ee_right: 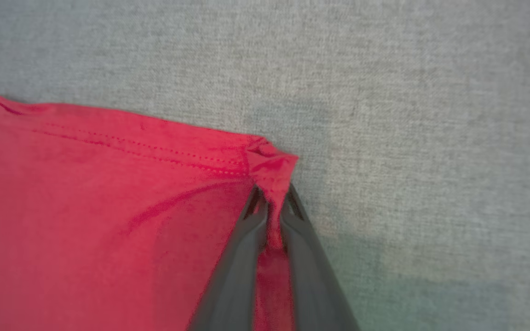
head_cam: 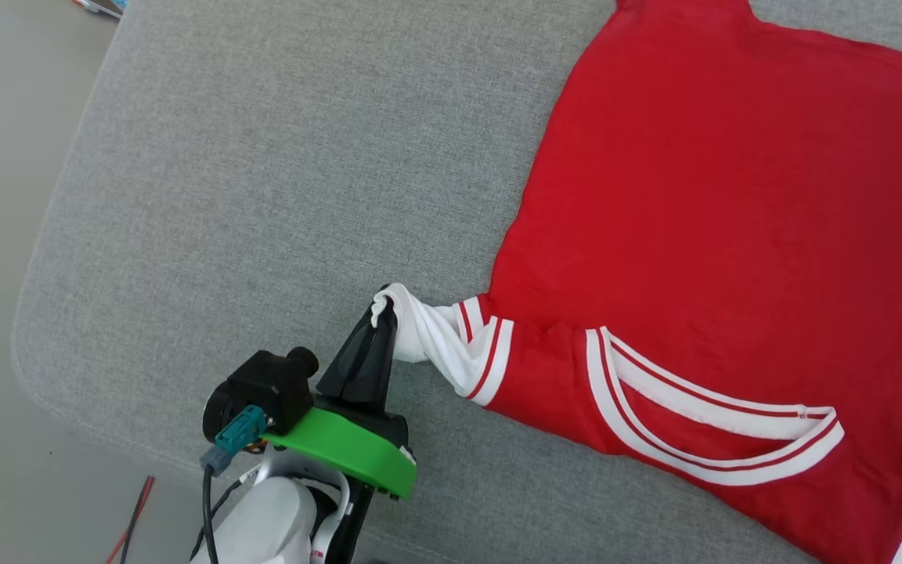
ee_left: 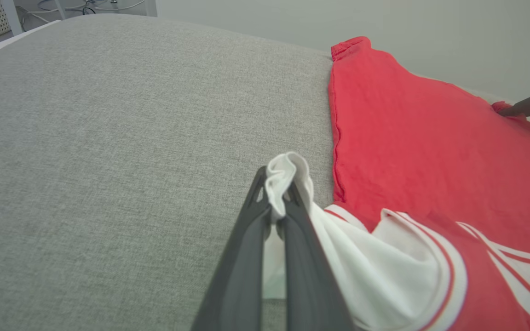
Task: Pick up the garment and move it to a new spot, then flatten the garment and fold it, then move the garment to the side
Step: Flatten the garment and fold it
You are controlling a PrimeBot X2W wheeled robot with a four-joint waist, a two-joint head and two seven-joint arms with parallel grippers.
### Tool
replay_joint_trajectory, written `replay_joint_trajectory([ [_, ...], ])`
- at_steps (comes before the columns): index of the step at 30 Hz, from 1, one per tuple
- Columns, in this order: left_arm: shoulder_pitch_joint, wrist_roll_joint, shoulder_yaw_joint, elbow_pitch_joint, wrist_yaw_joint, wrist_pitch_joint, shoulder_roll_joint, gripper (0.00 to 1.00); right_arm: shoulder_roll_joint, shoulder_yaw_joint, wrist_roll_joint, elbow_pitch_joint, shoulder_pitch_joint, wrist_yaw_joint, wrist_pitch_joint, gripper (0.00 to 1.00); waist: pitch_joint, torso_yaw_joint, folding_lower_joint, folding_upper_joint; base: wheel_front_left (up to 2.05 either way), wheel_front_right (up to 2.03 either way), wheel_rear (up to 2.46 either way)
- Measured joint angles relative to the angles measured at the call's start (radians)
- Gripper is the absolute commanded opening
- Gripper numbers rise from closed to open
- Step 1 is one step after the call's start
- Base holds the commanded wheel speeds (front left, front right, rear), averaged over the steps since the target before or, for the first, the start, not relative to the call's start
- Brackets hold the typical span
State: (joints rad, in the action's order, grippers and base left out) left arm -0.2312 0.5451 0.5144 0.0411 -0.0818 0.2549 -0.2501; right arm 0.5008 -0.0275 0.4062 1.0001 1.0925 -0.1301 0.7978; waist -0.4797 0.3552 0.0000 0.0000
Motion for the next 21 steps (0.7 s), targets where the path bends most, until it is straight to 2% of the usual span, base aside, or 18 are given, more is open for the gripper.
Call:
replay_joint_trajectory([
  [10,0.023,-0.001,-0.018,0.035,-0.001,0.000,-0.014,0.00,0.018,0.011,0.035,-0.040,-0.094,-0.002,-0.047,0.00,0.088,-0.026,0.0001,0.0000,0.00,0.00,0.00],
  [15,0.071,0.008,-0.039,0.042,-0.021,-0.006,-0.044,0.00,0.053,0.024,0.075,-0.120,-0.246,-0.002,-0.066,0.00,0.149,-0.060,0.0000,0.0000,0.00,0.00,0.00],
  [21,0.130,0.038,-0.068,0.047,-0.046,-0.024,-0.076,0.00,0.058,0.092,0.128,-0.240,-0.477,-0.002,-0.078,0.00,0.222,-0.131,0.0000,0.0000,0.00,0.00,0.00],
])
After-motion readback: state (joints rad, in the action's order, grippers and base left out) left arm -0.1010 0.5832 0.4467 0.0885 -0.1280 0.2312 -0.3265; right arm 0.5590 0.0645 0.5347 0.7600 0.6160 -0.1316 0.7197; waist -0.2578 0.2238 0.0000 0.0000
